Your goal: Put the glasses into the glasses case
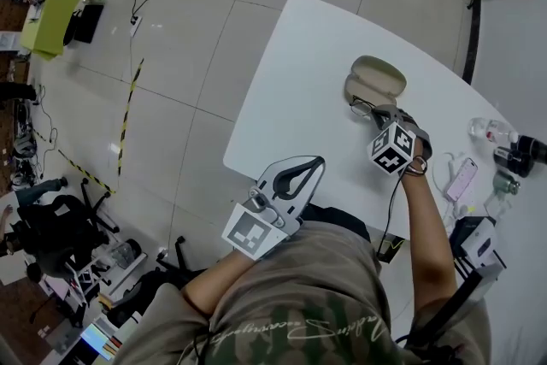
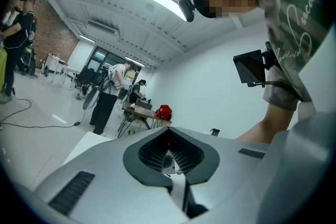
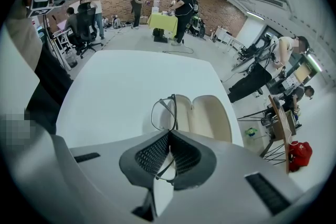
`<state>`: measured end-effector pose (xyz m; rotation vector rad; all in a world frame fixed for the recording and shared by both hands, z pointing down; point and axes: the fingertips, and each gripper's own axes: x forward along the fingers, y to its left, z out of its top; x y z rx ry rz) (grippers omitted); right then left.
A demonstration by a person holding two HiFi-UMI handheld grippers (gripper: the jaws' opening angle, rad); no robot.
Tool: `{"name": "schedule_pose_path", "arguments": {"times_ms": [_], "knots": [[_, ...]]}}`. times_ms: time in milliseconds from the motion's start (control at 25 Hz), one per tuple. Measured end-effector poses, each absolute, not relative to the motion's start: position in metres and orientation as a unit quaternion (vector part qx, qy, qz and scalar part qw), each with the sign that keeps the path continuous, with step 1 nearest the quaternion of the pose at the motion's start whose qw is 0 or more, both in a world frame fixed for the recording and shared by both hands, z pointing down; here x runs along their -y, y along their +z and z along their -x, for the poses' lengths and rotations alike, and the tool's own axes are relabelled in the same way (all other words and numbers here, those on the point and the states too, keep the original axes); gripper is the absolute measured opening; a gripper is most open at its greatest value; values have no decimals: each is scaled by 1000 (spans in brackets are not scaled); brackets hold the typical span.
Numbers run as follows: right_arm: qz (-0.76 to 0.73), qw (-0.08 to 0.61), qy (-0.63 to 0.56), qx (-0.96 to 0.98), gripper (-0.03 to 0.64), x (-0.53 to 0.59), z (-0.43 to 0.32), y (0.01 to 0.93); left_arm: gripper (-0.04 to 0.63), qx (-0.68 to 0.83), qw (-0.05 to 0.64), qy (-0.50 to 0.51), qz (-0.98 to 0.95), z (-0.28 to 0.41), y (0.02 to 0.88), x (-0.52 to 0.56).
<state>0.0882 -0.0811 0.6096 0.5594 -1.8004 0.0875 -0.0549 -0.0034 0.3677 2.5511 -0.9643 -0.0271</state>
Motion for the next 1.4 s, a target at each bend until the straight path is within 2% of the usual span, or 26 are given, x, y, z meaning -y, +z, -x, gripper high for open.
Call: {"name": "schedule_pose_path", "arguments": {"times_ms": [1400], "knots": [[-249,579,26,776,20,106,-85,604,0,350,222,-4,-910,62,375,0]]}}
